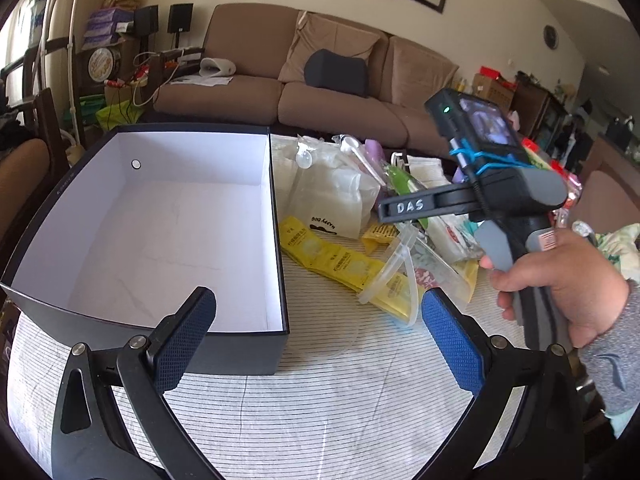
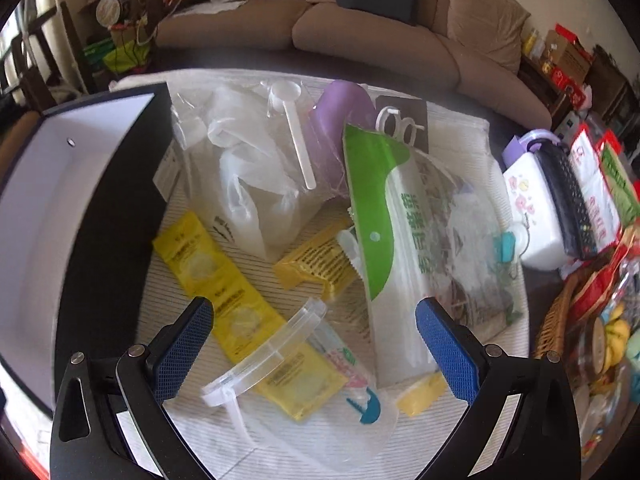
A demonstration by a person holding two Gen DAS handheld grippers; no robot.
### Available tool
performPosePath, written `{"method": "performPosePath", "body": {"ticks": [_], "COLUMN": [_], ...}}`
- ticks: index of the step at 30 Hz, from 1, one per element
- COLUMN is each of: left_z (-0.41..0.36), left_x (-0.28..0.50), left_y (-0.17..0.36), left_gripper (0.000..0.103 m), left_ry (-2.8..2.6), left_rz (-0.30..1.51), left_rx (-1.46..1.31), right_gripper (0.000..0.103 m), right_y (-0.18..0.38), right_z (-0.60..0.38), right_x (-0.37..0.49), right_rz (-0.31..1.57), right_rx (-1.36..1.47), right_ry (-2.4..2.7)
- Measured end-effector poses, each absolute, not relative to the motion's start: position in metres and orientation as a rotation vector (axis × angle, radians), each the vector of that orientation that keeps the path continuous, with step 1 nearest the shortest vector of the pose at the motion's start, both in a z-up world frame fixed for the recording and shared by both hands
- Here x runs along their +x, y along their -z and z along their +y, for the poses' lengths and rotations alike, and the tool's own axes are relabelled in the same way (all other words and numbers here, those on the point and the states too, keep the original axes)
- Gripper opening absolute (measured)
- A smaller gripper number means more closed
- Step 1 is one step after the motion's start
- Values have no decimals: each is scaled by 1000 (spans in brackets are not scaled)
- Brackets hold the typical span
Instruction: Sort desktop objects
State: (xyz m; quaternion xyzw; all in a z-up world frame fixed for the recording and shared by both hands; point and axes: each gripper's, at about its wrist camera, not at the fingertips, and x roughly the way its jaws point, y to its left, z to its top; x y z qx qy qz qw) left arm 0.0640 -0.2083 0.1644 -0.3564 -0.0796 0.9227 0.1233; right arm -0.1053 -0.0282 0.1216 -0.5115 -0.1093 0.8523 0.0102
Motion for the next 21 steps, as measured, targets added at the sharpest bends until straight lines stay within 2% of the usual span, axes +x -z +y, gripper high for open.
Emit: {"method": "performPosePath", "body": {"ticks": [4,10,17,21], "left_z": [-218,-220,-203,-193], "left_x": [62,58,60,61], "left_y": [-166,-160,-155,-156], "left_gripper": [103,103,103,103], "left_ry": [-2680,-2660,-2642,-2629], "left_rz": [-305,-349,-290,-265], "left_rx": [-1035,-1073,-1085,-1080], "right_gripper": [103,103,103,103], "right_y": [-102,-108,-134,-128], "right_z": [-28,-9,39,84], "right_x": [-108,-79,-5,25], "right_rz": [-569,-638,-655,-485], "right_rx": [-1584,-1598,-1529,-1566], "right_ry": [-2575,-2571,-2618,-2607]}}
